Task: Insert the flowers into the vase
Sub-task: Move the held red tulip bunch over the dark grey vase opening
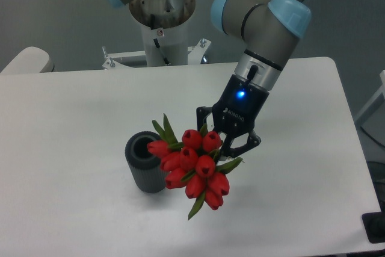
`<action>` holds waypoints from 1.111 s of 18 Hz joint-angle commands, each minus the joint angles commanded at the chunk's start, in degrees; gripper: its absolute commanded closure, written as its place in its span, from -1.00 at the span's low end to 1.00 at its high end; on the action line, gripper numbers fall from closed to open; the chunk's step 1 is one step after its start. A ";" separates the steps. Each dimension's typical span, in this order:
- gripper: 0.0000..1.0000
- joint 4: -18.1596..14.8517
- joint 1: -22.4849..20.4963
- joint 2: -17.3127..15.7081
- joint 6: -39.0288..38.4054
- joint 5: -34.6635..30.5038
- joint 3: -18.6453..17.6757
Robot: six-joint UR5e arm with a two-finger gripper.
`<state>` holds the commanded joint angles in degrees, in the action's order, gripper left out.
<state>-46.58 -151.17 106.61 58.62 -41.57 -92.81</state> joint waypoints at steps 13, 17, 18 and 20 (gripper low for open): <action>0.46 0.09 1.40 0.18 -1.57 7.46 0.35; 0.46 0.09 1.93 0.18 -3.60 9.31 0.35; 0.46 0.18 1.93 0.09 -4.30 11.06 0.35; 0.47 0.18 1.41 0.09 -5.01 14.31 0.18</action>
<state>-46.41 -149.76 106.70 53.62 -27.26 -92.64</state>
